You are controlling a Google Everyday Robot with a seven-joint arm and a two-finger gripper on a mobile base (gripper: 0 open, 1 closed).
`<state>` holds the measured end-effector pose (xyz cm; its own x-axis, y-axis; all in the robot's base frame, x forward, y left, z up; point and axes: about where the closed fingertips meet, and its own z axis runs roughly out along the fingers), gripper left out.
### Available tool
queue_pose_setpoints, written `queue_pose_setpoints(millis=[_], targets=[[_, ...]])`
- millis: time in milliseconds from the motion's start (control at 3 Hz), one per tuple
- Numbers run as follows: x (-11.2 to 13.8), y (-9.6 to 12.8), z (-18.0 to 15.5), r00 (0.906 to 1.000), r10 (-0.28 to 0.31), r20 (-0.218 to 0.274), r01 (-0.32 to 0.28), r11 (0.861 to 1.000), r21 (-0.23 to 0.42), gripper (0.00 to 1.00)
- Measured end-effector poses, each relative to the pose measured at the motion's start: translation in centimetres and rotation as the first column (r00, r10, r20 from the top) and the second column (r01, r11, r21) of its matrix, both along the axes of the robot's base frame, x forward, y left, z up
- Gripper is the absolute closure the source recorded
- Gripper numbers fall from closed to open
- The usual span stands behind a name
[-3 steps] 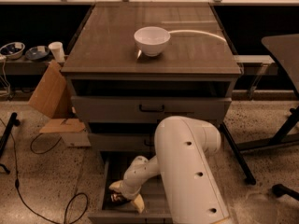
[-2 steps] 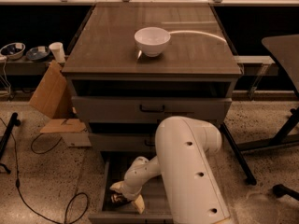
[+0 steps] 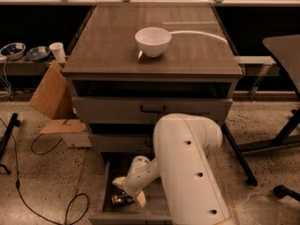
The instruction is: Pick orange can from bottom drawer and place on counter
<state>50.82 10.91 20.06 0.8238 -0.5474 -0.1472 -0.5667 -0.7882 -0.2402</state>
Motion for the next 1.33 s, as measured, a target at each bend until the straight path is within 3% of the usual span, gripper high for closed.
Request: queue_pose_setpoints(millis=[333, 667, 1000, 1333], targets=[[1.2, 1.3, 0.3, 0.9995, 0.010, 0.031, -0.010, 1.000, -0.010, 0.00], [3.8, 5.6, 0.5, 0.9983, 0.043, 0.040, -0.042, 0.998, -0.036, 0.00], [5.5, 9.8, 0.2, 0.9978, 0.065, -0.009, -0.066, 0.996, -0.060, 0.00], [8.6, 13.3, 1.3, 0.9968, 0.013, -0.079, -0.017, 0.998, -0.056, 0.00]])
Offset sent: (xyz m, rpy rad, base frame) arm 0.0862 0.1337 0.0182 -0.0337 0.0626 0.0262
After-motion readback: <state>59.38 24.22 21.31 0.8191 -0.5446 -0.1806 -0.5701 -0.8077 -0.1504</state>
